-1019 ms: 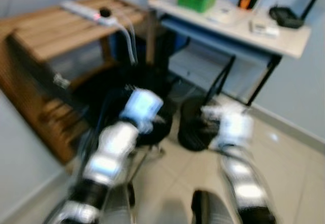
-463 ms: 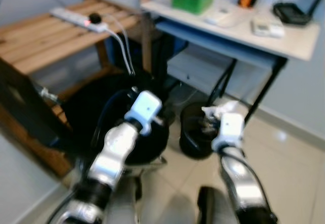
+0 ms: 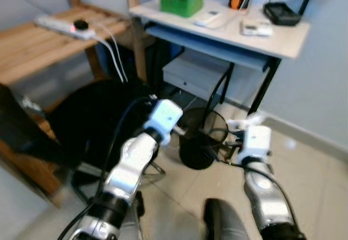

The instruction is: Clean up the room

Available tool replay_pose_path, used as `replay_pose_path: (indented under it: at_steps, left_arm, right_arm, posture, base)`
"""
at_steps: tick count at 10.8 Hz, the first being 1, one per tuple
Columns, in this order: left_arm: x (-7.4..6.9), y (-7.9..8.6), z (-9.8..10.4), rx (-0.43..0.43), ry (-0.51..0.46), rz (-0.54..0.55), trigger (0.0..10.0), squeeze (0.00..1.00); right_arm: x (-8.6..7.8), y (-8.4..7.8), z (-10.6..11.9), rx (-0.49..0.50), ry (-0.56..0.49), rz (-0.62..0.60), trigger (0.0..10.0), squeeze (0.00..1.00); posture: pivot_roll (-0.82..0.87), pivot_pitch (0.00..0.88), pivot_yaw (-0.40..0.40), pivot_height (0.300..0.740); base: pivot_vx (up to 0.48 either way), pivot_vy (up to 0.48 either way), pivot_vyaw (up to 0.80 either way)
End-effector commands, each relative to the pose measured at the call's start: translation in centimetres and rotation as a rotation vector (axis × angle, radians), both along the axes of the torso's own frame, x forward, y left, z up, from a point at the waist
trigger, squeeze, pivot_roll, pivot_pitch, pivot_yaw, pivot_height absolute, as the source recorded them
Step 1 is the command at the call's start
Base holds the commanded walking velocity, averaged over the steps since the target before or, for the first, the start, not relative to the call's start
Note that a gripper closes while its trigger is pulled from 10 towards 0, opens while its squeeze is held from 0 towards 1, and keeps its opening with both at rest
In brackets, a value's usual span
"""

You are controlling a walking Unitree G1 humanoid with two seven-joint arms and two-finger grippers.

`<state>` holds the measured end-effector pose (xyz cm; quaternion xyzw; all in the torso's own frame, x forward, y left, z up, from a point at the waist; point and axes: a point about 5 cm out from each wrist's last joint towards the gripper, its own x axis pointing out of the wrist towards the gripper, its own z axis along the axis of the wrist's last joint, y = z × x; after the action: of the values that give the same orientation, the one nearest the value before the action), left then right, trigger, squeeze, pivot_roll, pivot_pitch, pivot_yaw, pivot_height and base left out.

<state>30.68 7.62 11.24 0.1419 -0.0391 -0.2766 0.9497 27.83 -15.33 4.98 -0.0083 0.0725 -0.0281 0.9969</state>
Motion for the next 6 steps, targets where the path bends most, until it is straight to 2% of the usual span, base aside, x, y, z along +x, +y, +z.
replay_pose_path:
  at_steps: [1,2,3,4,5,6]
  left_arm:
    - [0.2,0.8,-0.1,-0.025,0.024,0.048,10.0,0.0]
    - [0.3,1.0,-0.1,-0.058,0.04,0.08,10.0,0.0]
    - [0.7,2.4,-0.7,-0.115,0.088,0.227,10.0,0.0]
    - [0.4,4.5,-1.8,-0.226,0.165,0.381,10.0,0.0]
    - [-0.3,6.3,-2.8,-0.287,0.21,0.491,10.0,0.0]
    - [-0.7,6.3,-2.7,-0.276,0.193,0.485,10.0,0.0]
  right_arm:
    - [0.2,0.9,0.3,0.008,-0.012,0.031,10.0,0.0]
    - [0.2,1.1,0.3,0.016,-0.019,0.044,10.0,0.0]
    - [0.1,1.6,0.6,0.016,-0.037,0.104,10.0,0.0]
    - [-0.1,1.9,0.4,0.0,-0.025,0.143,10.0,0.0]
    - [-0.2,1.6,0.1,-0.007,-0.011,0.143,10.0,0.0]
    - [-0.3,1.3,0.0,-0.008,-0.007,0.133,10.0,0.0]
  posture:
    - [0.07,0.0,-0.021,0.578]
    - [0.07,0.0,-0.021,0.578]
    - [0.07,0.0,-0.02,0.578]
    - [0.07,0.0,-0.02,0.578]
    - [0.07,0.0,-0.024,0.578]
    - [0.08,0.0,-0.028,0.578]
  base:
    - [0.307,-0.368,0.0]
    - [0.341,-0.334,0.0]
    - [0.0,0.0,0.0]
    - [0.0,0.0,0.0]
    - [0.0,0.0,0.0]
    - [0.0,0.0,0.0]
